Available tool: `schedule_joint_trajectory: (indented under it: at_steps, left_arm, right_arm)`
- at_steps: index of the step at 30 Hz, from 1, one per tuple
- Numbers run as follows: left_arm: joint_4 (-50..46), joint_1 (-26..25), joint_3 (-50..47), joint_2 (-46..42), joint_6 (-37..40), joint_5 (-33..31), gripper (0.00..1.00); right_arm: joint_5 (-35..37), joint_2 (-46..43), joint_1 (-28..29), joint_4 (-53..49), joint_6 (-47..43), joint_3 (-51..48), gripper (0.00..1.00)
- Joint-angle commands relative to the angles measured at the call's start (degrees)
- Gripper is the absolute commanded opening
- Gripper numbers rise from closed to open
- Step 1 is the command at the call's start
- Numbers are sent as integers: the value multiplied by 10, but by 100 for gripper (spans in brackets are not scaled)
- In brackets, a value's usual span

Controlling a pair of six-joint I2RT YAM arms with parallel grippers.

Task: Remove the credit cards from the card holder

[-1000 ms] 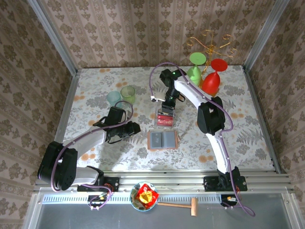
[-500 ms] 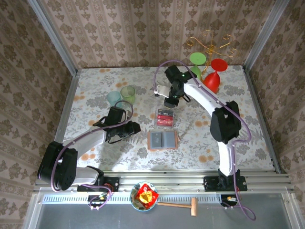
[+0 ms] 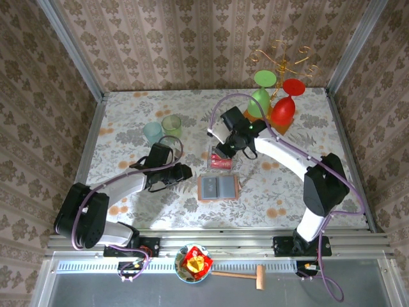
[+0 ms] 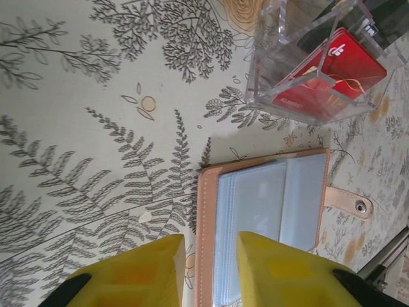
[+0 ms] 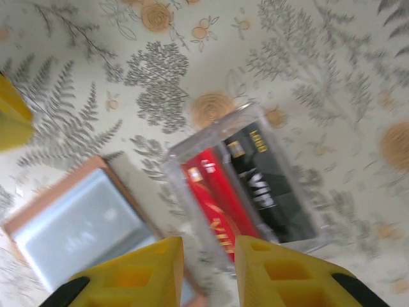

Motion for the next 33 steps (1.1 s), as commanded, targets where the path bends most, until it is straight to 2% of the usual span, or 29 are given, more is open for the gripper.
schedule_joint_trajectory:
  at_steps: [1,8,14,20,24,33]
  left_arm:
    - [28,-10,-1,12,-15,16,28]
    - [29,-33,-11,14,-16,15,27]
    - [44,-45,-34,12,-24,10,18]
    - [70,-62,-60,16,-40,9,13]
    - [87,-66,-72,16,-50,14,5]
    - [123,-76,-77,39,-66,22,2]
  right_arm:
    - [9,-40,27,61,152,-48,27]
    - [2,-77,65,94,331,-132,25]
    - [-11,-90,77,121,462,-175,16]
    - [-35,-59,78,82,482,-158,16]
    - [-50,-45,78,93,493,-164,16]
    - [-73,-19,80,114,513,-170,19]
